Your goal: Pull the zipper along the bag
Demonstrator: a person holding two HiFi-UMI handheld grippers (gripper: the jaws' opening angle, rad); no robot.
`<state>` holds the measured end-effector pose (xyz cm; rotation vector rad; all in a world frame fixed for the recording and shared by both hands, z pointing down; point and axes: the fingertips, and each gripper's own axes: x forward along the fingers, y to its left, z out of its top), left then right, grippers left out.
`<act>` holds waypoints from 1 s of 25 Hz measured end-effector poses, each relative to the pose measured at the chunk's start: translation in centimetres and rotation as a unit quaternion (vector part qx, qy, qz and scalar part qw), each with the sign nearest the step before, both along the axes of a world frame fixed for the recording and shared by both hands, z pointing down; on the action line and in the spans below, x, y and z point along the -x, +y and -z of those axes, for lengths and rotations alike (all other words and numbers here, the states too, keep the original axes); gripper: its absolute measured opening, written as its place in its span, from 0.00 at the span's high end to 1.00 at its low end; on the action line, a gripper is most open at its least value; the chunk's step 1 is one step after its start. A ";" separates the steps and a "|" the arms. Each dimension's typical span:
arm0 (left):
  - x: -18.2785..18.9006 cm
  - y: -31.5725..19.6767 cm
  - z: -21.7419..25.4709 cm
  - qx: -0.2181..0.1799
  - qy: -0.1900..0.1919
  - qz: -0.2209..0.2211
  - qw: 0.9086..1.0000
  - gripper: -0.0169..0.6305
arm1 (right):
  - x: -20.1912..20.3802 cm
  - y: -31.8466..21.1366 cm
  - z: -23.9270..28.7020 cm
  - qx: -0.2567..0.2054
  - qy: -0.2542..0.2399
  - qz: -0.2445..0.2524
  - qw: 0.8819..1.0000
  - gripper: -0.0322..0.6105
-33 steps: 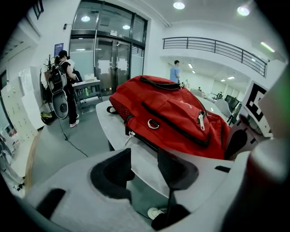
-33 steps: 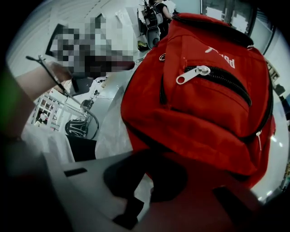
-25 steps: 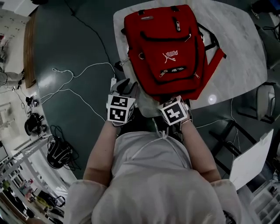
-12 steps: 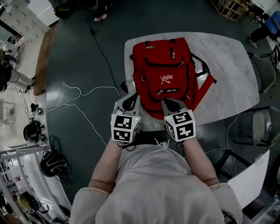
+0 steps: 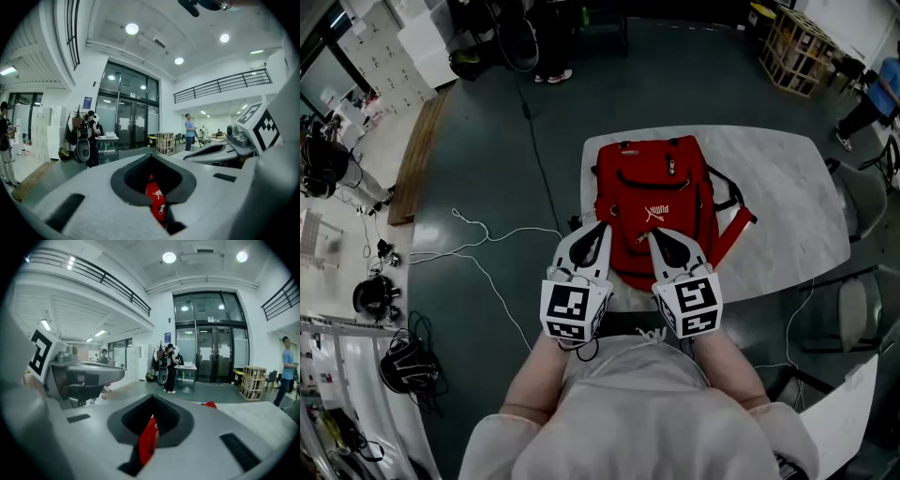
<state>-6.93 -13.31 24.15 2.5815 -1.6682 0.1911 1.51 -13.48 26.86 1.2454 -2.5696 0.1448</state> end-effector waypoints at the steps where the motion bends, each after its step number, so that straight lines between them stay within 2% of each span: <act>1: -0.2 0.2 0.6 -0.008 -0.001 -0.001 1.000 0.94 | 0.0 0.1 0.2 -0.003 0.001 0.002 1.000 0.91; 6: -0.6 0.6 2.3 -0.026 -0.002 0.004 1.000 0.94 | -0.1 0.5 1.2 -0.016 -0.014 0.014 1.000 0.91; 15: -0.8 0.5 2.5 -0.025 0.000 0.008 1.000 0.94 | -0.6 0.5 1.6 -0.025 -0.028 0.018 0.999 0.91; 21: -0.6 0.3 1.9 -0.016 -0.003 0.013 1.000 0.94 | -0.2 0.8 2.7 -0.054 -0.039 0.025 0.997 0.91; 25: -0.4 0.1 1.4 -0.009 -0.002 0.017 1.000 0.94 | 0.0 0.7 2.5 -0.049 -0.037 0.027 0.998 0.91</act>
